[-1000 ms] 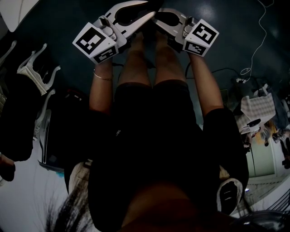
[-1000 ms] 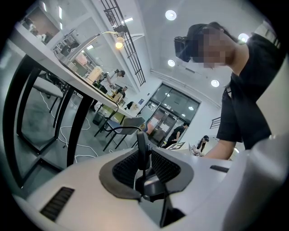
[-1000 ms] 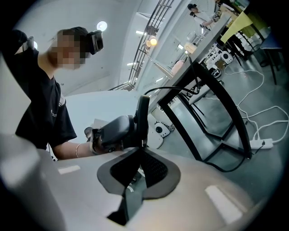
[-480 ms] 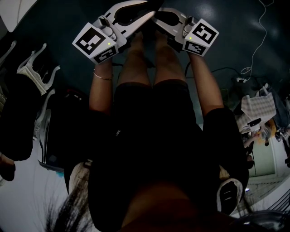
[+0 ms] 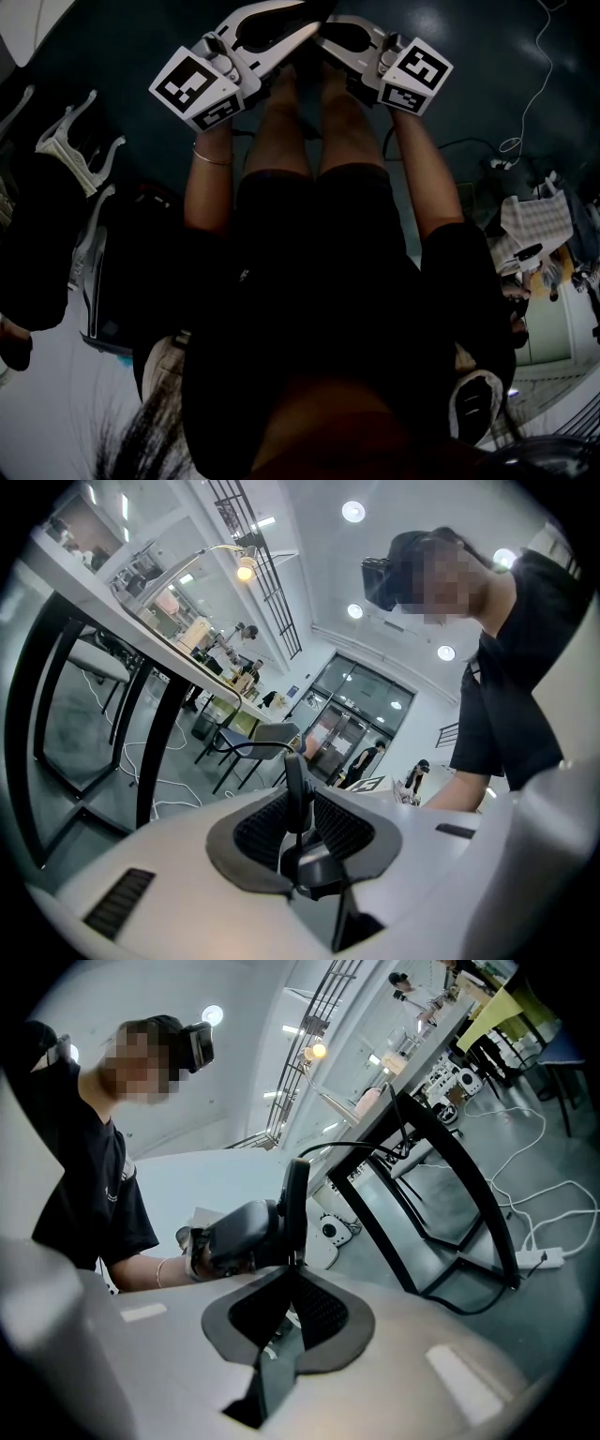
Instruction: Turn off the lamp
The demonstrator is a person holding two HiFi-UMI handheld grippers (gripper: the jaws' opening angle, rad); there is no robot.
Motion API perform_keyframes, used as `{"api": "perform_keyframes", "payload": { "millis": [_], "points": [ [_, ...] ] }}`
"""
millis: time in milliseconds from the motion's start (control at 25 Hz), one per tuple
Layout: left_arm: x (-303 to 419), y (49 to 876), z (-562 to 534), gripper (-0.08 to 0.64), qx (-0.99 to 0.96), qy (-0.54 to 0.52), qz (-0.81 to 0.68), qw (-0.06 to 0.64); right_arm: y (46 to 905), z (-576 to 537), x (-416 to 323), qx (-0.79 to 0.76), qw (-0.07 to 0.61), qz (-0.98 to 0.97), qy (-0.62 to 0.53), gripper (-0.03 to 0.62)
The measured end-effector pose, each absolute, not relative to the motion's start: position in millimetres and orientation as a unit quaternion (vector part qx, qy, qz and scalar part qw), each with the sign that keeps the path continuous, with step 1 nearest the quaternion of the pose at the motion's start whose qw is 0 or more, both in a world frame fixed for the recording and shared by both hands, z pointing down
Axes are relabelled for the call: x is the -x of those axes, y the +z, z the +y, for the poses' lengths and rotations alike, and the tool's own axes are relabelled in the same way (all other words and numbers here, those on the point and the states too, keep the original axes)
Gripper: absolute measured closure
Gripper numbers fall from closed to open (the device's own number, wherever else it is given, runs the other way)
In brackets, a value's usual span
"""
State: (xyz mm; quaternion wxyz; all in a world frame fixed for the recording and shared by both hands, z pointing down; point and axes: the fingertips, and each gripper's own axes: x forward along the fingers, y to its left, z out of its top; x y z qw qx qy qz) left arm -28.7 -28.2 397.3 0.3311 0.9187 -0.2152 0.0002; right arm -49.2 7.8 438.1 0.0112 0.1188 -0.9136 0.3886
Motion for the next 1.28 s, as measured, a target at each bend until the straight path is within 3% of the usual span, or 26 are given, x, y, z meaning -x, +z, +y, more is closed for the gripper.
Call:
{"api": "perform_keyframes", "payload": {
  "millis": [1280],
  "points": [
    [27.8, 399.9, -26.8, 0.472, -0.92, 0.008, -0.204, 0.336, 440.7, 9.3, 49.0, -0.121, 0.015, -0.912, 0.392, 0.581]
  ]
}}
